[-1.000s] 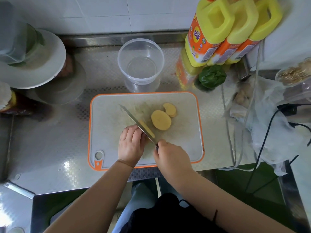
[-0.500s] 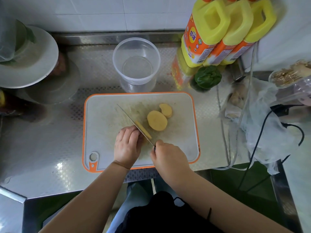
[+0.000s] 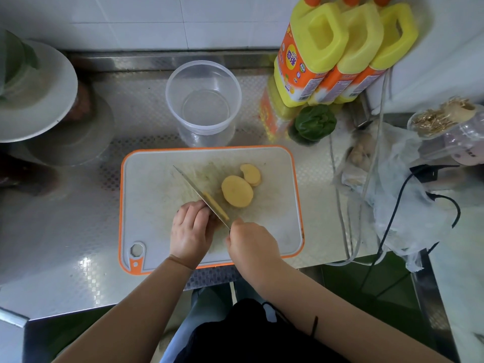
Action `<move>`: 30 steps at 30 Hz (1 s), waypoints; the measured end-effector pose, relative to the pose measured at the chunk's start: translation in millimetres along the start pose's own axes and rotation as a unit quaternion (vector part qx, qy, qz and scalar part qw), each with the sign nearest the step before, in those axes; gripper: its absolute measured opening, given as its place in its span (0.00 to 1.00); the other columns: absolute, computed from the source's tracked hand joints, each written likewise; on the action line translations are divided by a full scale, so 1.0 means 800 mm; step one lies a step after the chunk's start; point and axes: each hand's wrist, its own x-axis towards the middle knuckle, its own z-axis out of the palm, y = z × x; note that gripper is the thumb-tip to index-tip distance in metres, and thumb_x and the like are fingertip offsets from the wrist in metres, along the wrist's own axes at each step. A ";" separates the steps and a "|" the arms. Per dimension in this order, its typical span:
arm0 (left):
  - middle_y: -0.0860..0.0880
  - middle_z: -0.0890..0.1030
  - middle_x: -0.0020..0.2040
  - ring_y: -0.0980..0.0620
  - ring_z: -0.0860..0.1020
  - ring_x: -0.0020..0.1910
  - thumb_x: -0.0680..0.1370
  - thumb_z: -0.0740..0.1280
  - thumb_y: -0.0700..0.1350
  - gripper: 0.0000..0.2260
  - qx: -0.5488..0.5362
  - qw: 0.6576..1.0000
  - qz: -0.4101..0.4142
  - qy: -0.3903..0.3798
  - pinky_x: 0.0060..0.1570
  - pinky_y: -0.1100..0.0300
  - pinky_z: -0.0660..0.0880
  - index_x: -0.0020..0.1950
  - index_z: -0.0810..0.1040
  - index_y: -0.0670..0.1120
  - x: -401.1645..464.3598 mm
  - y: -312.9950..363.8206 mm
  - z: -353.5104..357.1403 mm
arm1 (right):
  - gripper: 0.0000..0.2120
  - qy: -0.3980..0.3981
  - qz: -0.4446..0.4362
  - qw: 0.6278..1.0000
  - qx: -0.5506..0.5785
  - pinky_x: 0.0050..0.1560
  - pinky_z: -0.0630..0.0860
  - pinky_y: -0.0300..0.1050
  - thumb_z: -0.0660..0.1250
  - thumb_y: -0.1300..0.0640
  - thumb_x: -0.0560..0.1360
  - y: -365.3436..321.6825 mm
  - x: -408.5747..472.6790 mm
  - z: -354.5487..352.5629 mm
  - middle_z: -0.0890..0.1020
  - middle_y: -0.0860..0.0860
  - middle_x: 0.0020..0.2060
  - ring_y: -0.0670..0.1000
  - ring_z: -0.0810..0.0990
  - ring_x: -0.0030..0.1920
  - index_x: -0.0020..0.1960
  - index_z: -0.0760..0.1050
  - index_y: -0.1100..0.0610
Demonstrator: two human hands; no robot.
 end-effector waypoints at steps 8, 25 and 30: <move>0.39 0.81 0.47 0.41 0.75 0.47 0.81 0.64 0.41 0.03 0.000 1.000 -0.003 0.008 0.49 0.52 0.72 0.51 0.73 0.42 0.002 0.001 -0.001 | 0.06 -0.012 0.008 1.000 0.001 0.41 0.69 0.42 0.59 0.59 0.80 0.000 0.007 0.003 0.80 0.54 0.46 0.55 0.80 0.48 0.54 0.73 0.59; 0.42 0.80 0.49 0.42 0.75 0.45 0.82 0.61 0.40 0.02 0.015 1.000 0.014 0.001 0.45 0.51 0.74 0.51 0.72 0.43 0.002 0.008 -0.003 | 0.09 -0.099 0.057 0.993 0.006 0.53 0.74 0.45 0.59 0.60 0.80 0.015 0.027 0.018 0.79 0.56 0.54 0.55 0.78 0.55 0.59 0.73 0.60; 0.42 0.80 0.49 0.42 0.75 0.46 0.83 0.62 0.42 0.04 0.027 0.999 0.016 0.008 0.45 0.51 0.73 0.55 0.73 0.43 0.001 0.006 -0.002 | 0.10 -0.084 0.068 0.994 0.009 0.54 0.73 0.46 0.57 0.60 0.81 0.018 0.029 0.025 0.79 0.56 0.54 0.56 0.78 0.56 0.59 0.73 0.60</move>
